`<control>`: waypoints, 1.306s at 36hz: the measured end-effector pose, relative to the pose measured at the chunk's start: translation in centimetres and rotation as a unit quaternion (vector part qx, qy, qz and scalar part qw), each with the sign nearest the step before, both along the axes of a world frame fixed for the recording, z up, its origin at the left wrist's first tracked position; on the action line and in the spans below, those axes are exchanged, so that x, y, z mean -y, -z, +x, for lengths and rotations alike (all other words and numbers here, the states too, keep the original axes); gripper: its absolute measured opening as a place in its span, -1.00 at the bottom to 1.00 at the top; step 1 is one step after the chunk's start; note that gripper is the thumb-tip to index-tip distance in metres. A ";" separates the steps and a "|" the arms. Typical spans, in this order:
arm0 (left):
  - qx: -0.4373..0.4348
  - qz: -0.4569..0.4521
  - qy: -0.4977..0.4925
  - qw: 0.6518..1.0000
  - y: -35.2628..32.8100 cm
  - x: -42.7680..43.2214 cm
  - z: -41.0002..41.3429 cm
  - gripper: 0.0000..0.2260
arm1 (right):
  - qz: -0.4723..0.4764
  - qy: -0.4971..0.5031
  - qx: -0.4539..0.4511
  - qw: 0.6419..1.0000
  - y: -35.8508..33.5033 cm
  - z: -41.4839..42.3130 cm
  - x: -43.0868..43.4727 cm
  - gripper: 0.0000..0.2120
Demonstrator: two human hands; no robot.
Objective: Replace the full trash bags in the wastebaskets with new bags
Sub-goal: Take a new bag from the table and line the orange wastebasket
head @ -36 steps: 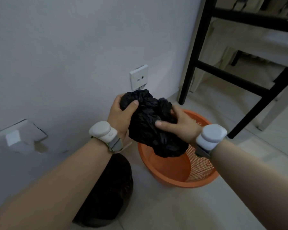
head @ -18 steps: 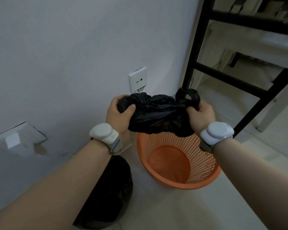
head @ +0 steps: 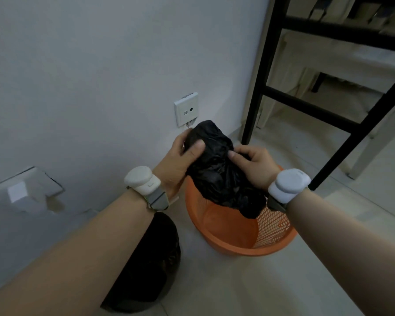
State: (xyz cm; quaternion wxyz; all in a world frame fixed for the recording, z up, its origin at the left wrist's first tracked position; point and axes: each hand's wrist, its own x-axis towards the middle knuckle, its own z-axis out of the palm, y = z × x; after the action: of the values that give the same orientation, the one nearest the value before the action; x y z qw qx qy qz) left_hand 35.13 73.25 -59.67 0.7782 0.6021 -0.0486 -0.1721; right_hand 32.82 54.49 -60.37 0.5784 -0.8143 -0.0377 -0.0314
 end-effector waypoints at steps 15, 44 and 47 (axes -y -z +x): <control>-0.096 0.021 0.042 0.994 -0.5 -0.8 0.3 -0.53 | 0.032 0.140 0.000 0.990 -1.4 0.6 1.3 -0.74; -0.078 -0.047 0.101 0.991 -1.5 0.4 -1.0 -0.10 | 0.003 0.147 -0.006 0.989 -3.0 0.2 -0.3 -0.82; -0.019 -0.014 0.079 0.997 -0.9 0.2 -0.4 -0.23 | 0.032 0.160 -0.047 0.985 -3.0 0.5 0.0 -0.80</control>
State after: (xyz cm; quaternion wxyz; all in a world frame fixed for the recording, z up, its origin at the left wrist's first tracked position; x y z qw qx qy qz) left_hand 34.77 73.09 -58.74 0.7709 0.5823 -0.0837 -0.2441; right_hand 33.35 54.47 -57.42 0.5928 -0.7914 0.1216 -0.0863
